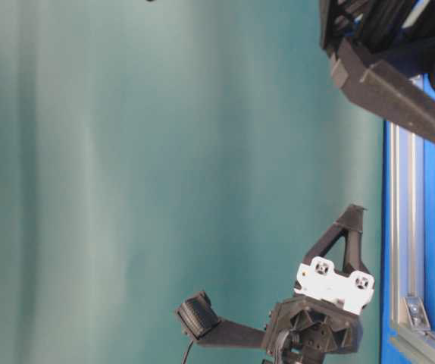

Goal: Insert the wire through the string loop located on the right side.
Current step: 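Open the right gripper and lower it over the black USB cable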

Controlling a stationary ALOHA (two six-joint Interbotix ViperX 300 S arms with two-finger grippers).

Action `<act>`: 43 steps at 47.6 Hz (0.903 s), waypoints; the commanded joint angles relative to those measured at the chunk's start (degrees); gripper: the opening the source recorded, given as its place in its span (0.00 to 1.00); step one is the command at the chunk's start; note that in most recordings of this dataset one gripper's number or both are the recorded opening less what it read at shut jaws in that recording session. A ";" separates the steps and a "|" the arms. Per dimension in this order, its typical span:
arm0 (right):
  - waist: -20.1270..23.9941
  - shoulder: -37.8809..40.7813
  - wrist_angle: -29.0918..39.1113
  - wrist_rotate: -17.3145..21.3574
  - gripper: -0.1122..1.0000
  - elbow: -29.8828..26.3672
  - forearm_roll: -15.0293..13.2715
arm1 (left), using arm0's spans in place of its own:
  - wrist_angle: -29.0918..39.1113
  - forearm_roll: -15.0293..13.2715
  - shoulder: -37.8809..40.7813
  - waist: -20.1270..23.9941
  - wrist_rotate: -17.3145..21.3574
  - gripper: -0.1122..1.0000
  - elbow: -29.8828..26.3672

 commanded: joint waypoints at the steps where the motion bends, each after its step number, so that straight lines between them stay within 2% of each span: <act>1: 0.53 -0.97 0.09 0.09 0.93 -0.88 0.70 | -0.35 0.18 -1.76 -0.09 0.09 0.10 -1.05; 23: 2.72 8.79 -0.44 0.18 0.93 -3.60 6.59 | -0.35 0.18 -1.76 0.26 0.09 0.10 -1.05; 43: 2.81 12.30 -0.62 0.26 0.91 -5.10 7.29 | -0.35 0.18 -1.85 0.35 0.09 0.10 -0.79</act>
